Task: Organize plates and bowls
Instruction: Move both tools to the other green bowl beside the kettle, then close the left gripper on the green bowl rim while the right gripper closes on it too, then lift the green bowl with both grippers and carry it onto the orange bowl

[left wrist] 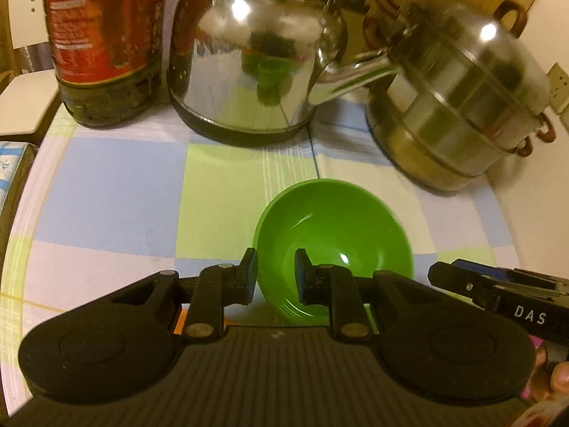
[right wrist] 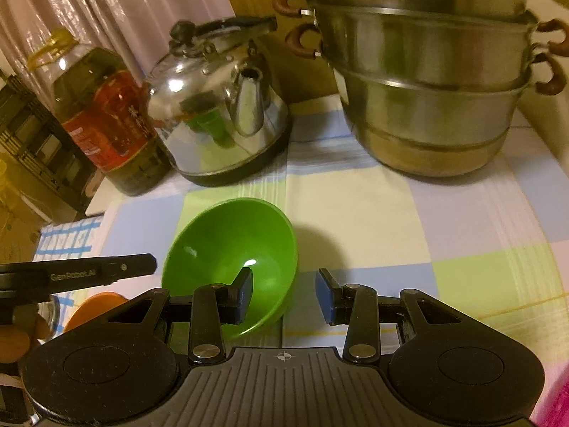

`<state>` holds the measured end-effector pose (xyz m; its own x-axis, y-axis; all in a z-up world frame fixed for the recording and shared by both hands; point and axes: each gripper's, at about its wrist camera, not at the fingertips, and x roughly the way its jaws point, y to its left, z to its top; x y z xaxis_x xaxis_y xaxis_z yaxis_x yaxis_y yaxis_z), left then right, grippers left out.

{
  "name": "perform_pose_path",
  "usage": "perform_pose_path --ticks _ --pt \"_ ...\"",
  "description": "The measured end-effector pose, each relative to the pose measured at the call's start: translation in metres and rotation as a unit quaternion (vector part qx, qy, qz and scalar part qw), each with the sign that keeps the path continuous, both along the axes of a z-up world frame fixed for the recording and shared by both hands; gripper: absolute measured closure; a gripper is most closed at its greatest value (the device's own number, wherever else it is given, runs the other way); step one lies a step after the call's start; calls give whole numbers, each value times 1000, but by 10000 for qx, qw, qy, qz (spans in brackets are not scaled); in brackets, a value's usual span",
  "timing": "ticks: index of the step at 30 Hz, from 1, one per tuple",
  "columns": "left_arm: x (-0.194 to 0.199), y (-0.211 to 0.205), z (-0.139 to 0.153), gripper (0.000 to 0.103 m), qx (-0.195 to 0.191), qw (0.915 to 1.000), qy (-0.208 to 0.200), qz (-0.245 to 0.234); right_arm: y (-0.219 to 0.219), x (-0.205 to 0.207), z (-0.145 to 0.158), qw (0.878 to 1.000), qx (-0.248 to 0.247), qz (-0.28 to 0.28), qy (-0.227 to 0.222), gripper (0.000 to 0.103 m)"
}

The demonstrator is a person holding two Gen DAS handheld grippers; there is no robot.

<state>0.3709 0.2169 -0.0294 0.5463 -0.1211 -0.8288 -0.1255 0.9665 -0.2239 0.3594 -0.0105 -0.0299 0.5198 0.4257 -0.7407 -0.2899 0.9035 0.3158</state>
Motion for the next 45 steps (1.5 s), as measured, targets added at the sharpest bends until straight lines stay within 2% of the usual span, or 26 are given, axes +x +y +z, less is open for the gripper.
perform_pose_path --ticks 7,14,17,22,34,45 --pt "16 3 -22 84 92 9996 264 -56 6 21 -27 9995 -51 19 299 64" --pt "20 1 -31 84 84 9993 355 -116 9 31 -41 9991 59 7 421 65" --pt "21 -2 -32 84 118 9991 365 -156 11 33 -42 9991 36 23 432 80" --pt "20 -10 -31 90 421 9981 396 -234 14 31 -42 9993 -2 43 378 91" --pt "-2 -39 -5 90 373 9983 107 -425 -14 10 -26 9994 -13 -172 286 93" --pt "-62 -76 24 90 305 9982 -139 -493 -49 -54 2 9996 -103 -256 53 93"
